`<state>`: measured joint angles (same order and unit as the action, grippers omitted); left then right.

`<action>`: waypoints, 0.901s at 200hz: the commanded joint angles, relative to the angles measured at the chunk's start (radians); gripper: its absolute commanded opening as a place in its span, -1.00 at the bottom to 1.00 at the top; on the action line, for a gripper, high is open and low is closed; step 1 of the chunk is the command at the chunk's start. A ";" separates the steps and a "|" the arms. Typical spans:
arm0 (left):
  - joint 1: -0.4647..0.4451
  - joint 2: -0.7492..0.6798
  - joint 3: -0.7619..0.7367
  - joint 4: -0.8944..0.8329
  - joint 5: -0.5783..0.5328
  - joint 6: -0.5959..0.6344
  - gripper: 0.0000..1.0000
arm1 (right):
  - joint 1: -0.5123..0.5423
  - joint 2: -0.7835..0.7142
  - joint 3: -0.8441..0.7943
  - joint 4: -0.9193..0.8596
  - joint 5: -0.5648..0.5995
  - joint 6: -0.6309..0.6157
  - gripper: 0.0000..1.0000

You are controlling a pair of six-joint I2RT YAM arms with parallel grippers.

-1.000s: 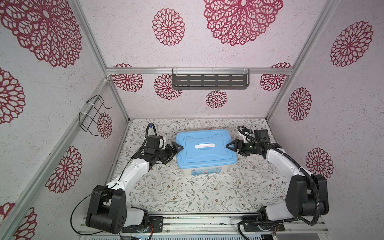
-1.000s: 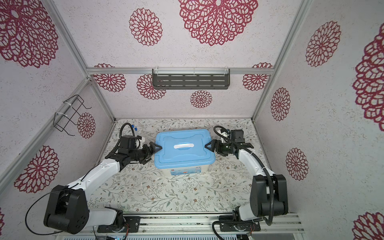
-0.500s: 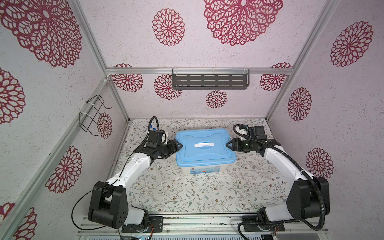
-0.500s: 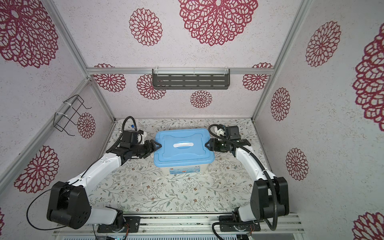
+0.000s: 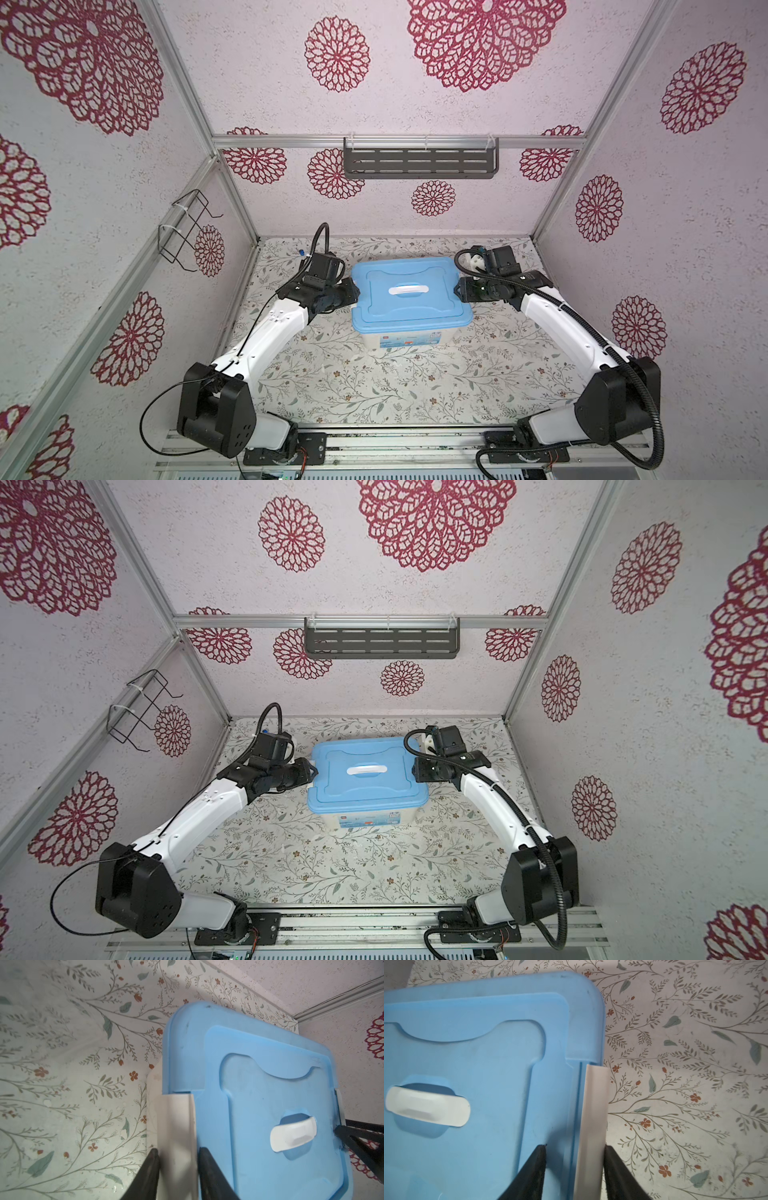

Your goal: Organize the chemistry lab equipment

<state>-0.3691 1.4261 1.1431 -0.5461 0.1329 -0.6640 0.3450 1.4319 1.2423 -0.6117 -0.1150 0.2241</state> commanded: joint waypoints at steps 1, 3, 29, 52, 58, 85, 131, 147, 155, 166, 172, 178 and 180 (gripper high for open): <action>-0.044 0.030 0.042 -0.071 -0.043 0.068 -0.47 | 0.057 -0.003 0.027 -0.083 0.115 -0.030 -0.06; -0.046 0.032 0.046 -0.076 -0.044 0.070 -0.49 | 0.061 -0.001 0.028 -0.084 0.122 -0.030 -0.06; -0.070 0.043 0.073 -0.114 -0.092 0.095 -0.50 | 0.118 0.014 0.047 -0.120 0.234 -0.044 -0.07; -0.074 0.043 0.090 -0.134 -0.112 0.102 -0.39 | 0.141 0.023 0.063 -0.135 0.262 -0.041 -0.07; -0.075 0.041 0.094 -0.136 -0.115 0.104 -0.34 | 0.143 0.020 0.064 -0.133 0.262 -0.038 -0.05; -0.071 0.015 0.121 -0.155 -0.129 0.111 0.05 | 0.144 -0.008 0.076 -0.124 0.279 -0.025 0.14; -0.021 -0.059 0.223 -0.233 -0.168 0.082 0.47 | 0.131 -0.094 0.119 -0.072 0.312 -0.021 0.43; 0.006 -0.097 0.254 -0.249 -0.189 0.085 0.55 | 0.115 -0.148 0.111 -0.016 0.322 -0.025 0.52; 0.023 -0.118 0.264 -0.254 -0.214 0.086 0.61 | 0.106 -0.184 0.092 0.030 0.333 -0.029 0.57; 0.053 -0.145 0.264 -0.260 -0.248 0.077 0.71 | 0.088 -0.245 0.050 0.107 0.362 -0.033 0.64; 0.075 -0.161 0.257 -0.265 -0.268 0.068 0.99 | 0.073 -0.278 0.016 0.155 0.367 -0.044 0.89; 0.103 -0.174 0.245 -0.271 -0.290 0.056 0.95 | 0.060 -0.314 -0.021 0.203 0.373 -0.061 0.98; 0.112 -0.180 0.241 -0.272 -0.296 0.053 0.95 | 0.058 -0.323 -0.034 0.219 0.377 -0.067 0.98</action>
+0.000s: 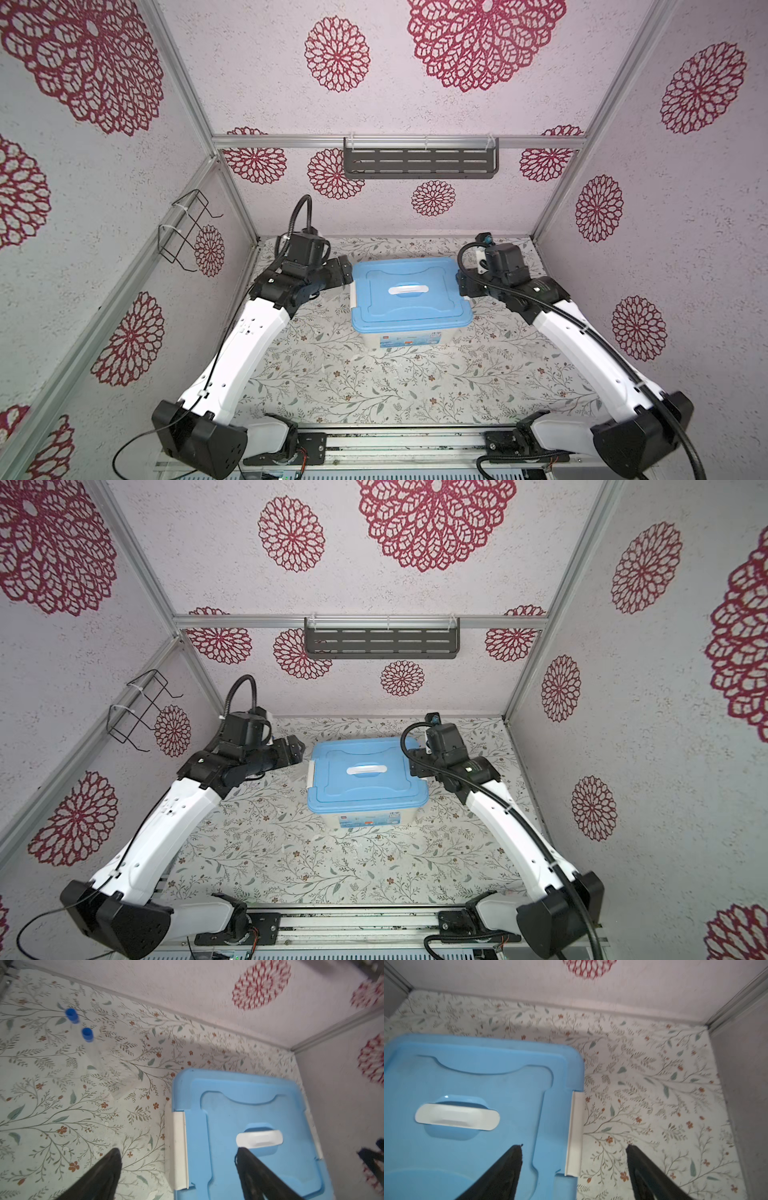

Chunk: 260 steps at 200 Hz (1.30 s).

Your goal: Organize the chemistry lab equipment

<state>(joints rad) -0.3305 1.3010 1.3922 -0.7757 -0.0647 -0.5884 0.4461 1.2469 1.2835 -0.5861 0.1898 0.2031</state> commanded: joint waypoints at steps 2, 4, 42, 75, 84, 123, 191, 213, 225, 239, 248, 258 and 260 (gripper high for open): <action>0.087 -0.058 -0.015 -0.043 -0.102 -0.025 0.95 | -0.046 -0.151 -0.088 0.210 0.078 -0.052 0.98; 0.096 -0.062 -0.021 -0.043 -0.102 -0.025 0.95 | -0.049 -0.163 -0.101 0.225 0.085 -0.057 0.98; 0.198 -0.159 -0.219 0.110 -0.320 0.095 0.95 | -0.093 -0.337 -0.348 0.465 0.230 -0.115 0.98; 0.212 -0.222 -0.513 0.503 -0.374 0.360 0.95 | -0.214 -0.427 -0.550 0.561 0.181 -0.043 0.98; 0.215 -0.214 -0.577 0.618 -0.363 0.422 0.95 | -0.245 -0.445 -0.616 0.611 0.151 -0.039 0.98; 0.292 -0.175 -0.809 0.980 -0.286 0.420 0.95 | -0.311 -0.439 -0.927 0.975 0.077 -0.121 0.98; 0.383 0.005 -1.009 1.428 -0.127 0.508 0.95 | -0.358 -0.047 -1.039 1.434 -0.095 -0.192 0.98; 0.416 0.058 -1.028 1.574 -0.083 0.505 0.95 | -0.371 0.089 -0.988 1.468 -0.106 -0.183 0.98; 0.437 0.118 -1.028 1.631 -0.069 0.490 0.95 | -0.367 0.142 -0.965 1.513 -0.136 -0.273 0.98; 0.456 0.204 -1.038 1.755 -0.030 0.490 0.95 | -0.404 0.205 -0.957 1.580 -0.126 -0.247 0.98; 0.458 0.228 -1.032 1.752 -0.023 0.495 0.95 | -0.445 0.254 -0.974 1.665 -0.172 -0.215 0.98; 0.458 0.243 -1.023 1.745 -0.011 0.498 0.95 | -0.468 0.265 -1.013 1.735 -0.167 -0.188 0.98; 0.458 0.247 -1.022 1.747 -0.010 0.498 0.95 | -0.470 0.272 -1.019 1.762 -0.171 -0.185 0.98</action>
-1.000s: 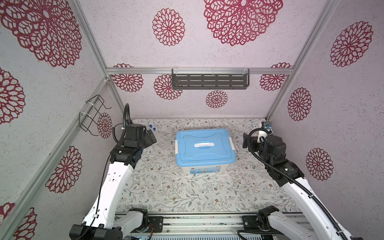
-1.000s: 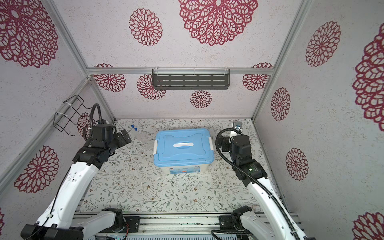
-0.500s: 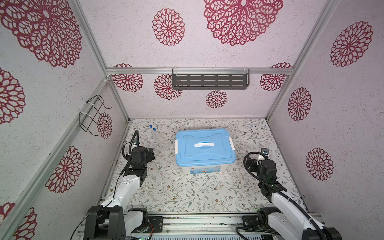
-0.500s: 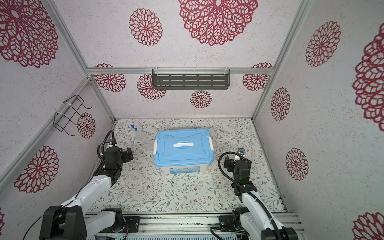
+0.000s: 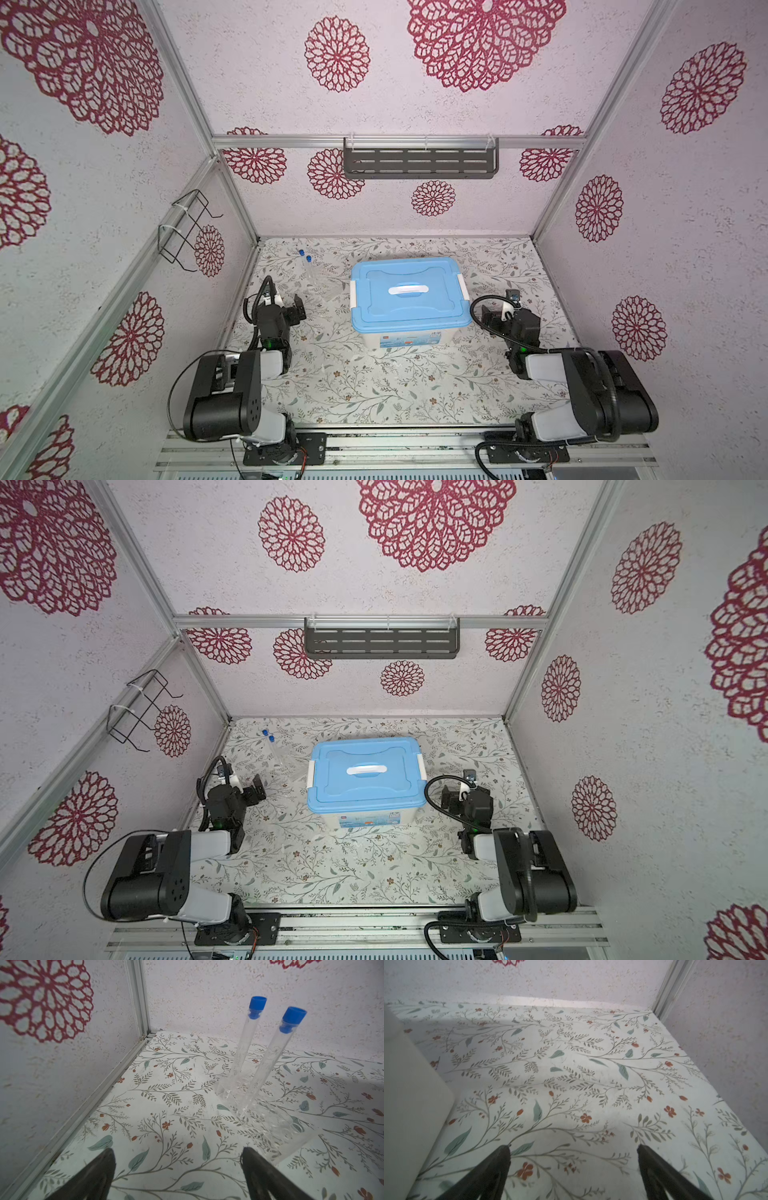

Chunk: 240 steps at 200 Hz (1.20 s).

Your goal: Organize the chemistry lab equipment

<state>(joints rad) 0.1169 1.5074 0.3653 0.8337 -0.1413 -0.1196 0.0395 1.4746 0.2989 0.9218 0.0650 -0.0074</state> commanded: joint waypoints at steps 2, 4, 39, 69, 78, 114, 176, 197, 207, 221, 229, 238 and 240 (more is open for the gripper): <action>0.010 0.043 0.008 0.139 0.067 0.028 0.95 | -0.066 0.054 -0.049 0.291 -0.047 0.025 0.98; 0.010 0.045 0.011 0.135 0.065 0.028 0.95 | -0.066 0.065 -0.061 0.329 -0.051 0.027 0.98; 0.045 0.055 0.072 0.028 0.090 -0.014 0.95 | -0.066 0.070 -0.095 0.383 -0.044 0.031 0.98; 0.046 0.055 0.075 0.015 0.094 -0.014 0.95 | -0.067 0.062 -0.095 0.371 -0.022 0.032 0.98; 0.047 0.054 0.074 0.016 0.092 -0.015 0.95 | -0.066 0.069 -0.096 0.383 -0.012 0.039 0.98; 0.036 0.041 0.064 0.020 0.072 -0.014 0.95 | -0.059 0.056 -0.062 0.303 0.064 0.060 0.98; 0.036 0.042 0.063 0.024 0.071 -0.012 0.95 | -0.059 0.056 -0.060 0.302 0.062 0.059 0.98; 0.035 0.042 0.063 0.025 0.069 -0.012 0.95 | -0.058 0.056 -0.060 0.302 0.062 0.058 0.98; 0.036 0.042 0.063 0.024 0.070 -0.012 0.95 | -0.058 0.056 -0.060 0.300 0.062 0.058 0.98; 0.035 0.042 0.063 0.025 0.070 -0.012 0.95 | -0.059 0.059 -0.058 0.299 0.059 0.057 0.98; 0.036 0.042 0.063 0.025 0.070 -0.012 0.95 | -0.058 0.059 -0.052 0.290 0.062 0.057 0.98; 0.036 0.043 0.063 0.027 0.068 -0.011 0.95 | -0.051 0.061 -0.047 0.279 0.072 0.052 0.98; 0.036 0.043 0.063 0.028 0.069 -0.012 0.95 | -0.049 0.062 -0.046 0.279 0.075 0.051 0.98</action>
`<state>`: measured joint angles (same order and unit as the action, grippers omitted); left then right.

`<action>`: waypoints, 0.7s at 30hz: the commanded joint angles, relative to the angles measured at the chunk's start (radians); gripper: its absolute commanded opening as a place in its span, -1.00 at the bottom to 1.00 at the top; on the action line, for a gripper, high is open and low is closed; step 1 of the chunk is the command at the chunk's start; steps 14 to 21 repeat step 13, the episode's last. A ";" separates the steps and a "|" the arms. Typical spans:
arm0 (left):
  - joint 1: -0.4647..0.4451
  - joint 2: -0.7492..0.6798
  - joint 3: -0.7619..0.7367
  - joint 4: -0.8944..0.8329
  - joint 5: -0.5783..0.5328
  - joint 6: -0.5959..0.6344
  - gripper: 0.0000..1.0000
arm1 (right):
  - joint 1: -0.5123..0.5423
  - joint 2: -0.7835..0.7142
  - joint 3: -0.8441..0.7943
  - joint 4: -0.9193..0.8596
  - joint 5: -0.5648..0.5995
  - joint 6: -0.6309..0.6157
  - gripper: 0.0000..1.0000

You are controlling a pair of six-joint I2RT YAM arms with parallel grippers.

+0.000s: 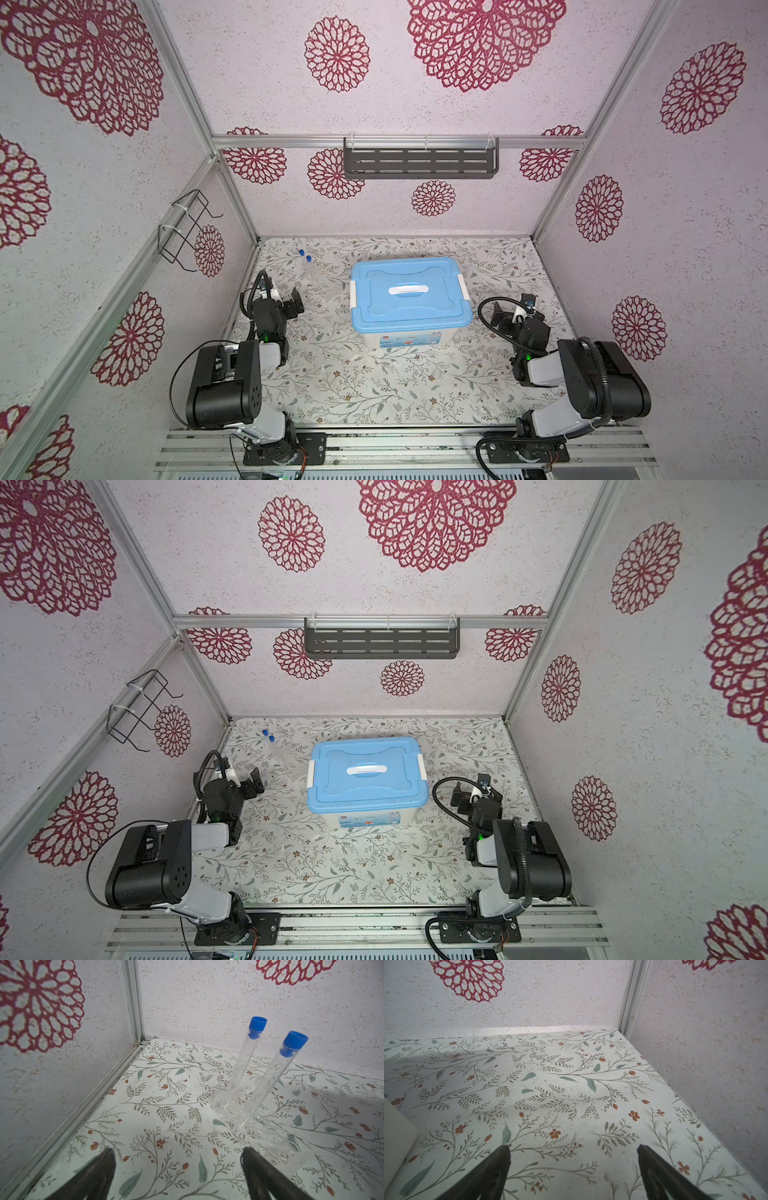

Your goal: Organize the chemistry lab equipment

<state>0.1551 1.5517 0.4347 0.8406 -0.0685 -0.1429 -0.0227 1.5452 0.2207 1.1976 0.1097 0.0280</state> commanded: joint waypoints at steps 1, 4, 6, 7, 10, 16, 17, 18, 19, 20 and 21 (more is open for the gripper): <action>-0.002 -0.001 -0.006 0.021 -0.005 0.012 0.95 | 0.013 -0.008 0.032 0.003 0.032 0.015 0.98; -0.003 -0.001 -0.007 0.018 -0.003 0.012 0.95 | 0.015 -0.008 0.037 -0.002 0.035 0.015 0.98; -0.002 -0.002 -0.007 0.018 -0.004 0.012 0.95 | 0.015 -0.008 0.034 -0.001 0.036 0.015 0.98; -0.002 -0.002 -0.007 0.018 -0.002 0.012 0.95 | 0.015 -0.009 0.035 -0.001 0.035 0.015 0.98; -0.002 -0.002 -0.006 0.017 -0.003 0.012 0.95 | 0.015 -0.010 0.030 0.006 0.033 0.015 0.98; -0.003 -0.002 -0.007 0.019 -0.004 0.012 0.95 | 0.015 -0.013 0.025 0.012 0.031 0.013 0.98; -0.003 -0.002 -0.007 0.019 -0.004 0.012 0.95 | 0.015 -0.013 0.025 0.012 0.031 0.013 0.98; -0.003 -0.002 -0.007 0.019 -0.004 0.012 0.95 | 0.015 -0.013 0.025 0.012 0.031 0.013 0.98; -0.003 -0.002 -0.007 0.019 -0.004 0.012 0.95 | 0.015 -0.013 0.025 0.012 0.031 0.013 0.98; -0.003 -0.002 -0.007 0.019 -0.004 0.012 0.95 | 0.015 -0.013 0.025 0.012 0.031 0.013 0.98; -0.003 -0.002 -0.007 0.019 -0.004 0.012 0.95 | 0.015 -0.013 0.025 0.012 0.031 0.013 0.98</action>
